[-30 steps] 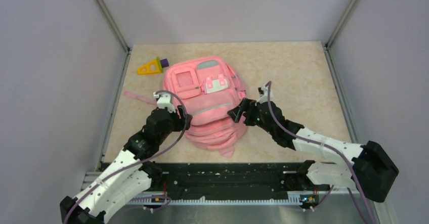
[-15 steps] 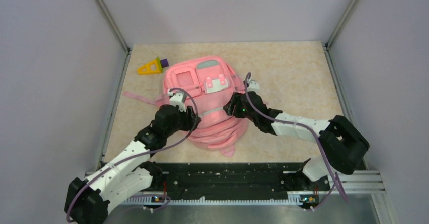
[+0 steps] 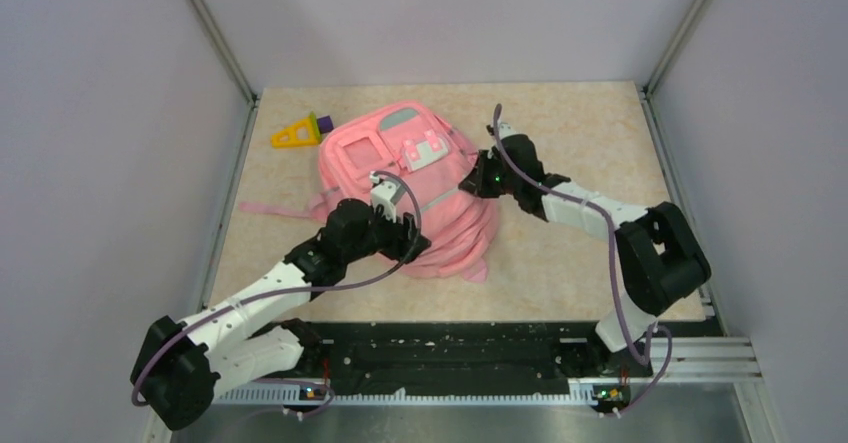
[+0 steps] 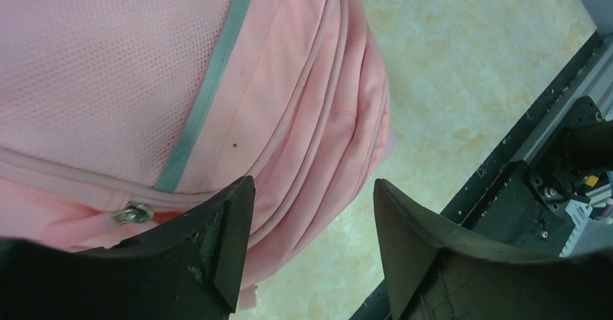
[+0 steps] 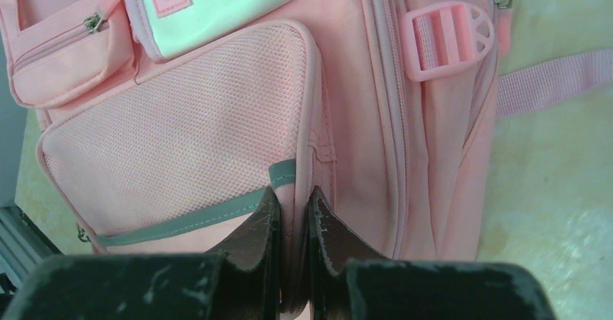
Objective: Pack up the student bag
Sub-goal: Adjust the student bag at the center of the board, then zip the student bag at the center of the board.
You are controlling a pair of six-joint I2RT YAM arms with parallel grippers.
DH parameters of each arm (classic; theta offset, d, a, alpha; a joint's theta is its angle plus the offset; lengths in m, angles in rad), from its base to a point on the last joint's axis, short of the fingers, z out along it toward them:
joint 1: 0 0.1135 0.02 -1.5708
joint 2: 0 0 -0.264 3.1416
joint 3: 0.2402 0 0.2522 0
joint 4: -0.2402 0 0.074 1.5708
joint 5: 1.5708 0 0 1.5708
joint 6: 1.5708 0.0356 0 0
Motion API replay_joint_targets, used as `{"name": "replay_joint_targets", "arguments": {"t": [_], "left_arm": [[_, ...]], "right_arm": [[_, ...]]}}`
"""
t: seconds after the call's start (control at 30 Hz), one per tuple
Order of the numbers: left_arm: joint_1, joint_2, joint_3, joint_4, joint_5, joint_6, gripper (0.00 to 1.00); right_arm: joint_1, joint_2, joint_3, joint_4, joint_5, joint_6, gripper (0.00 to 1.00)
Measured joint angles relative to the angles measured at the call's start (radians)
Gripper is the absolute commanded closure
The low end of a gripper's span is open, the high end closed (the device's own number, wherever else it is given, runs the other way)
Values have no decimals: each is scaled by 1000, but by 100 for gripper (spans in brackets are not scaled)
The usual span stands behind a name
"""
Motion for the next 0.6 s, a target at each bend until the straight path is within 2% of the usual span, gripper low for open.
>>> {"name": "replay_joint_targets", "arguments": {"t": [0.23,0.4,0.6], "left_arm": [[-4,-6,51,-21,-146,101,33],[-4,29,64,-37,-229,176,39],[9,82,70,-41,-257,309,34]], "right_arm": [[-146,130,149,-60,-227,-129,100],[-167,164,204,-112,-283,-180,100],[-172,174,217,-129,-312,-204,100]]}}
